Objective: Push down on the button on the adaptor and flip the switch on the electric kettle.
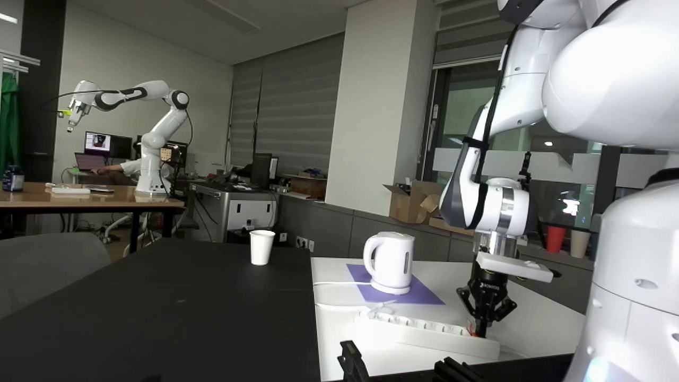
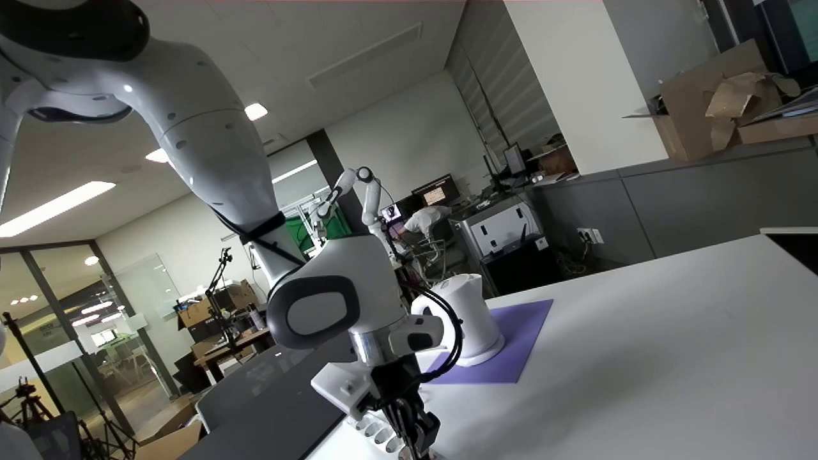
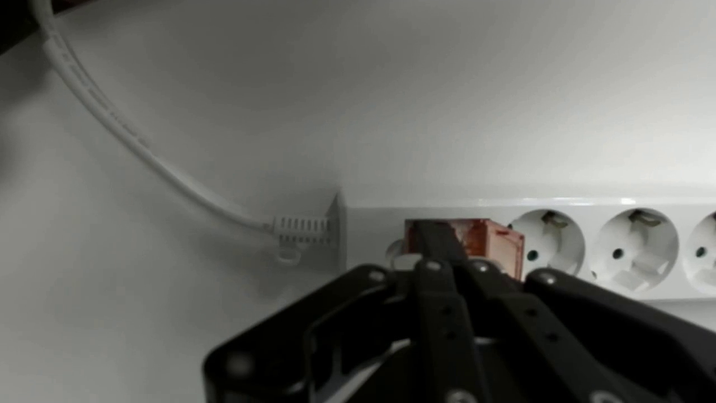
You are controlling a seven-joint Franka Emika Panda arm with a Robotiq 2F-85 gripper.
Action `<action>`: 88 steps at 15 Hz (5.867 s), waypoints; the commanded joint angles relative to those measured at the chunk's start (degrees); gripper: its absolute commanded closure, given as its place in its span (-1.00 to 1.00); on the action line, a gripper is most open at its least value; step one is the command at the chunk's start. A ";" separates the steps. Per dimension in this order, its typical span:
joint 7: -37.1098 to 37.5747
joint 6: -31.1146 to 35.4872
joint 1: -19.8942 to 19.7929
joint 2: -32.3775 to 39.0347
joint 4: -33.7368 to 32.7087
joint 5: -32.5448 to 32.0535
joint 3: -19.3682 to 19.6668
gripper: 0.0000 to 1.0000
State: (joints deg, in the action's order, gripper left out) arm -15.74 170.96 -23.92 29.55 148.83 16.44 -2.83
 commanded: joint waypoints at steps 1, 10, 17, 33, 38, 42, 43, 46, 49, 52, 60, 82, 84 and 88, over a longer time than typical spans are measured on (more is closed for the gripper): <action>2.37 12.57 1.45 3.50 4.91 -3.43 -0.75 1.00; 12.63 27.55 21.71 1.84 9.84 -5.10 7.34 1.00; 12.24 25.31 34.73 -0.66 10.22 0.25 16.83 1.00; 1.07 10.66 75.62 -7.86 9.58 6.84 57.23 1.00; 0.99 9.92 76.73 -6.75 9.16 7.17 57.48 0.98; 0.79 9.60 76.72 -6.94 9.16 7.14 57.62 0.98; 0.78 9.59 76.73 -6.94 9.16 7.14 57.62 0.98; 0.75 9.57 76.73 -6.94 9.16 7.14 57.63 0.98; 0.73 9.57 76.73 -6.94 9.16 7.14 57.63 0.98; 0.72 9.56 76.73 -6.94 9.16 7.14 57.63 0.98; 0.81 8.43 78.93 -4.95 5.65 6.96 60.38 1.00; 0.71 8.53 73.73 1.83 -18.61 7.26 46.65 1.00; 0.83 8.35 72.17 4.66 -20.19 7.15 45.06 1.00; 10.28 9.58 66.50 7.43 -22.27 -6.62 41.83 1.00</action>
State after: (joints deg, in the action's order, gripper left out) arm -10.73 180.32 46.78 35.05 129.48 16.87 41.08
